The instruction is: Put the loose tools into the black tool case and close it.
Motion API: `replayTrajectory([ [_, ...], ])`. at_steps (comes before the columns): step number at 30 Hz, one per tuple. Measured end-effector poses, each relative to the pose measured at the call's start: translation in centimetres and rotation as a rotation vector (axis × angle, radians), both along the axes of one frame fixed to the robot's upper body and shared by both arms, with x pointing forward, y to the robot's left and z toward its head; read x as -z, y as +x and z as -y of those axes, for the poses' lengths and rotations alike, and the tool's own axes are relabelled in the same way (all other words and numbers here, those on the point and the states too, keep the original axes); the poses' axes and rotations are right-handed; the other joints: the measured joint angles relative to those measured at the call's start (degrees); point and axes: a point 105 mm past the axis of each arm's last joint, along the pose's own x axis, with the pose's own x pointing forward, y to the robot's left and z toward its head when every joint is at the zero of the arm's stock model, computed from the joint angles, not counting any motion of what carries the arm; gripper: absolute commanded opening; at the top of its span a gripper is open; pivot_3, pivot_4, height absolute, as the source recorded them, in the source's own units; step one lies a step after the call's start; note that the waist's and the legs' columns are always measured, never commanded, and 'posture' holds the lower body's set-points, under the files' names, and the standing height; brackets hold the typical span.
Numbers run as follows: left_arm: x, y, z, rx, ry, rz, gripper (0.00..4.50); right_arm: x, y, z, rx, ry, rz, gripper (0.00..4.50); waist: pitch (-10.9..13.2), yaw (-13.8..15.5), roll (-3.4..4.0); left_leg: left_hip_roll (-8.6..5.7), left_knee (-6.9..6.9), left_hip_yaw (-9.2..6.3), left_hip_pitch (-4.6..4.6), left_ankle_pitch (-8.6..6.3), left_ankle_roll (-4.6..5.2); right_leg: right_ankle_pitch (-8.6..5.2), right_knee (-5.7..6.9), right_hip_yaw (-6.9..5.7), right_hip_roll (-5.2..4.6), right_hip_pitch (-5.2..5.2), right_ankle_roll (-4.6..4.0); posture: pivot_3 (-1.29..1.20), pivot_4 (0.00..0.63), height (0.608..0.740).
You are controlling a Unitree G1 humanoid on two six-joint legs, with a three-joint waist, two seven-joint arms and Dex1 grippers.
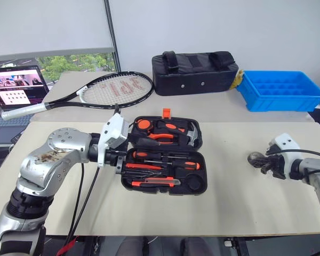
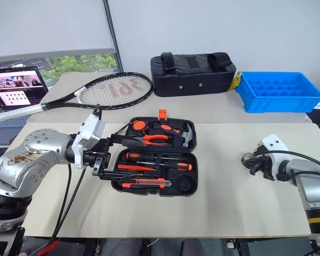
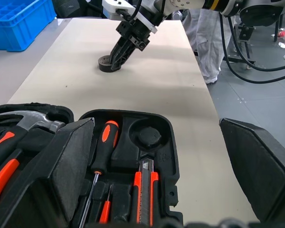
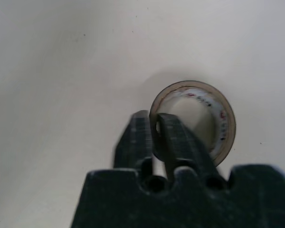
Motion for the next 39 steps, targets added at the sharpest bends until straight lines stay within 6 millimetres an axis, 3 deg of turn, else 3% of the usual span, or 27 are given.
replayTrajectory([
  [8,0.2,-0.1,-0.1,0.0,0.001,-0.008,4.5,-0.6,-0.2,-1.2,-0.075,0.027,0.004,0.04,0.0,-0.03,0.01,0.0,0.0,0.0,0.0,0.0,0.0,0.0,0.01,0.01,0.0,-0.01,0.0,0.0,0.15,0.729],
  [12,0.2,-0.1,-0.1,0.002,0.002,-0.008,4.5,-3.1,-1.0,-5.1,-0.276,0.097,0.04,0.04,0.01,-0.2,0.01,0.04,0.0,-0.01,0.0,0.0,0.0,0.0,0.01,0.01,0.04,-0.01,0.0,0.0,0.15,0.729],
  [14,0.1,-0.1,0.0,0.005,-0.001,0.001,4.5,-4.8,-2.6,-8.7,-0.459,0.167,0.038,0.04,0.02,-0.13,0.01,0.05,0.0,-0.03,0.0,0.0,0.0,0.0,0.02,-0.01,0.03,-0.01,0.0,0.0,0.15,0.729],
  [17,0.1,0.0,-0.1,0.004,-0.002,0.014,4.5,-6.2,-5.1,-11.9,-0.656,0.209,0.02,0.04,0.05,0.07,-0.05,0.04,0.0,-0.05,-0.01,-0.01,0.01,0.0,-0.01,-0.03,0.01,0.0,0.0,0.0,0.15,0.729],
  [19,0.3,0.0,-0.2,0.0,0.006,0.02,4.5,-5.7,-6.7,-13.4,-0.748,0.215,-0.024,0.04,0.09,0.28,-0.12,0.03,0.0,-0.08,-0.02,-0.01,0.01,0.0,-0.03,-0.06,-0.03,0.02,0.0,0.0,0.15,0.729],
  [22,1.0,0.1,-0.4,-0.011,0.023,0.004,4.5,-2.7,-8.9,-14.0,-0.85,0.11,-0.151,0.04,0.12,0.26,-0.18,-0.01,0.02,-0.06,-0.07,-0.01,0.01,0.0,-0.08,-0.03,-0.08,0.0,0.02,0.0,0.15,0.729],
  [29,1.0,0.1,-0.4,-0.008,0.026,0.005,4.5,-2.5,-7.5,-16.3,-0.91,0.015,-0.025,0.04,0.19,-0.38,-0.28,0.07,0.02,-0.08,0.04,0.03,-0.06,-0.01,0.09,0.05,0.12,-0.04,-0.03,0.0,0.15,0.729],
  [39,1.0,0.1,-0.4,-0.006,0.022,0.016,4.5,-2.6,-7.7,-18.3,-0.984,0.009,-0.001,0.04,0.21,0.01,-0.31,0.04,0.03,-0.08,0.0,0.03,-0.05,-0.01,0.07,0.03,0.05,-0.05,-0.01,0.0,0.15,0.729],
])
